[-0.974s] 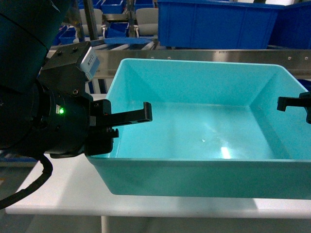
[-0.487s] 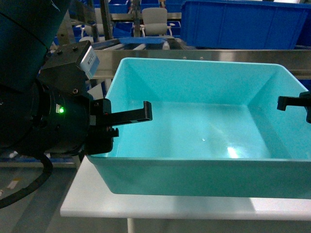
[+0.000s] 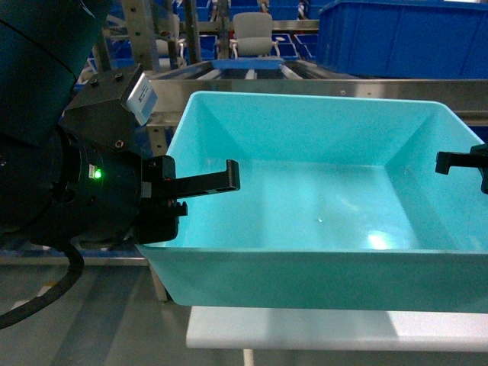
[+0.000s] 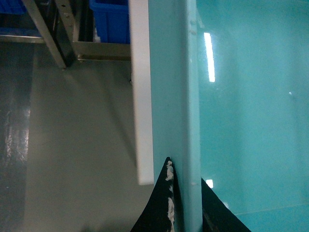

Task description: Organize blue bins on left shelf correctly

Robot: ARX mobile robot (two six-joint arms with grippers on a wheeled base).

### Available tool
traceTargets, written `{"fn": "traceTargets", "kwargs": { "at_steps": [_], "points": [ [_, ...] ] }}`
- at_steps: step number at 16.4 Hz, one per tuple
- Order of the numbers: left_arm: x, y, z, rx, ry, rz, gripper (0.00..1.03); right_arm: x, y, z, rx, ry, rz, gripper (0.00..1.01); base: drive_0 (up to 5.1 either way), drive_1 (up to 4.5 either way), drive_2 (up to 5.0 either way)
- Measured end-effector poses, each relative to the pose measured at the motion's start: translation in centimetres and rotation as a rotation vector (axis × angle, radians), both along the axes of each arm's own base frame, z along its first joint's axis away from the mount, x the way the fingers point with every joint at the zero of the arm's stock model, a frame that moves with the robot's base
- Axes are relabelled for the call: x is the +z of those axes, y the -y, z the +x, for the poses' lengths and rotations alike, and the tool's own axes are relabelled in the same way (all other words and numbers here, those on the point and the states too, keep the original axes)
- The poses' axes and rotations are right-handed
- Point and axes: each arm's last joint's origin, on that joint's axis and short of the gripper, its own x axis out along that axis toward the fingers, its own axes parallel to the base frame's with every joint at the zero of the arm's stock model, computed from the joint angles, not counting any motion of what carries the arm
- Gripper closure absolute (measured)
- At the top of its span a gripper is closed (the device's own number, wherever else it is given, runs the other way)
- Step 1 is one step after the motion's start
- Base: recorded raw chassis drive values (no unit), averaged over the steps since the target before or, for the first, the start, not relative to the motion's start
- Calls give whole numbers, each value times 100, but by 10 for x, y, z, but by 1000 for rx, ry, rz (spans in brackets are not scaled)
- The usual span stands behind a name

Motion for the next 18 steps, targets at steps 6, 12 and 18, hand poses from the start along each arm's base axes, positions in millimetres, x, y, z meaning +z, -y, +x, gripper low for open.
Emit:
{"fn": "traceTargets", "kwargs": {
  "at_steps": [6,12,18],
  "points": [
    [0,0,0,1,0,0,101,0,0,0,1,-1,0,99,-481,342,154],
    [0,0,0,1,-1,0,101,0,0,0,1,0,0,99,-484,339,148],
    [0,0,0,1,0,0,101,0,0,0,1,0,0,99,-484,339,148]
  ]
}}
